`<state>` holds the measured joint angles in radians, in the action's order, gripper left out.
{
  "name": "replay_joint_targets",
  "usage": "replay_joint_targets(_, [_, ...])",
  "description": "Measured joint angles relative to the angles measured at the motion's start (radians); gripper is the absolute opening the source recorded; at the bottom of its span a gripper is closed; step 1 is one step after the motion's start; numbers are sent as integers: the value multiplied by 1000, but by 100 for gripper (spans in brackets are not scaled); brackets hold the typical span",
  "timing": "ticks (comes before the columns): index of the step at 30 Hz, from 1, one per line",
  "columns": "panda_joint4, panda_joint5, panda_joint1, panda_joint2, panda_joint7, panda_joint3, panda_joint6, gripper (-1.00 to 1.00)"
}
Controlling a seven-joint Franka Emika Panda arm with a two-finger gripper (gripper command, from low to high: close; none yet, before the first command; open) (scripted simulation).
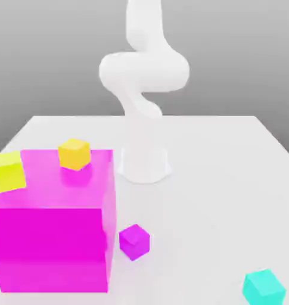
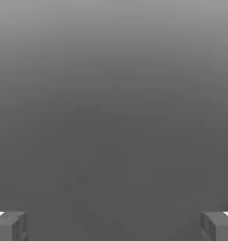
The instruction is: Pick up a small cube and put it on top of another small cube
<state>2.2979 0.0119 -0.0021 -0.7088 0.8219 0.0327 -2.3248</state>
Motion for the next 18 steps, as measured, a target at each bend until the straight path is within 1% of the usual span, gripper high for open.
replay_joint_targets(11, [-9,77,1,403,115,145,-110,0])
replay_joint_targets(18, [-15,145,36,659,201,209,-178,0])
